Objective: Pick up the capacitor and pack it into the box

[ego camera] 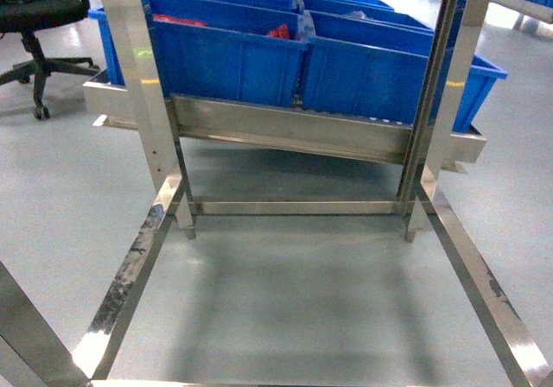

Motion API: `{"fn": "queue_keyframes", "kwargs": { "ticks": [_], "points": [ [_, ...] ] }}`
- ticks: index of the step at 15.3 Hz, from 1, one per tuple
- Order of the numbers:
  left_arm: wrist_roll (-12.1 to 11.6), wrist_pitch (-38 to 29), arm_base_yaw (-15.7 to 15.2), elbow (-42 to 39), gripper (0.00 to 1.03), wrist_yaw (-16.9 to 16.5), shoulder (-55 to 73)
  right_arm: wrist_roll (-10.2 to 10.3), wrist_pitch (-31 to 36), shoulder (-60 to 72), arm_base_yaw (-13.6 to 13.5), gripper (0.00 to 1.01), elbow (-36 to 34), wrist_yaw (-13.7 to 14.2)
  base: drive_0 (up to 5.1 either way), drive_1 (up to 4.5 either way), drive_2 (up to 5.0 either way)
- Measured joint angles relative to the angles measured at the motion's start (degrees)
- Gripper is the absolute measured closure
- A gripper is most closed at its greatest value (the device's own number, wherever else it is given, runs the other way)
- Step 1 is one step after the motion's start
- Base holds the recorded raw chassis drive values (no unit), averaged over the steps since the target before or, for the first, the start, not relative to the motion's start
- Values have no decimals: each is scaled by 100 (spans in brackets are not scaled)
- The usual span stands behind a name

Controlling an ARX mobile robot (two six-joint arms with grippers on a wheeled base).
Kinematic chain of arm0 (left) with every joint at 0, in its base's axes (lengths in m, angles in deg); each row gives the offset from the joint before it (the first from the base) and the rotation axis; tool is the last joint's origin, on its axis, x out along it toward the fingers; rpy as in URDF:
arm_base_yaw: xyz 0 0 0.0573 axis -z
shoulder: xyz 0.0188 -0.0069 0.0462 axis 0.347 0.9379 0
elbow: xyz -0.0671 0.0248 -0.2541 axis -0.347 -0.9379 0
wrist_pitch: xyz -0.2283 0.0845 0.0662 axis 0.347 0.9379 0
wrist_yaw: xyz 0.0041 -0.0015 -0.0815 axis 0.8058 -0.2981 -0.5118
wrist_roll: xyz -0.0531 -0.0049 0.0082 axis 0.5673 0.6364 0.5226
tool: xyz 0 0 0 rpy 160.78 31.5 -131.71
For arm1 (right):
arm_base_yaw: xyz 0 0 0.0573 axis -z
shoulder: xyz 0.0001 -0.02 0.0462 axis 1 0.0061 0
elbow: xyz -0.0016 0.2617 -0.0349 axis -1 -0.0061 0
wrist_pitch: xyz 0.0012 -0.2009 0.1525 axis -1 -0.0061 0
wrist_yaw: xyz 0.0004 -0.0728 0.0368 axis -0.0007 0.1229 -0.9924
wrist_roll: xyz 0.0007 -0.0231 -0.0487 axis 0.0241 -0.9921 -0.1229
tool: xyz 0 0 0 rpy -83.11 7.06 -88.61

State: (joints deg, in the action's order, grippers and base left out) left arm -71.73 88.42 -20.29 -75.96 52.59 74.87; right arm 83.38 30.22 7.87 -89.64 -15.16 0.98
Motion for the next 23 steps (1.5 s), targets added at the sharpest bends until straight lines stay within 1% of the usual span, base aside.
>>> {"fn": "queue_keyframes", "kwargs": {
  "ticks": [19, 23],
  "points": [
    [0, 20, 0, 0, 5, 0, 0, 0, -7, 0, 0, 3, 0, 2, 0, 0, 0],
    [-33, 2, 0, 0, 5, 13, 0, -9, -2, 0, 0, 3, 0, -2, 0, 0, 0]
  ]
}}
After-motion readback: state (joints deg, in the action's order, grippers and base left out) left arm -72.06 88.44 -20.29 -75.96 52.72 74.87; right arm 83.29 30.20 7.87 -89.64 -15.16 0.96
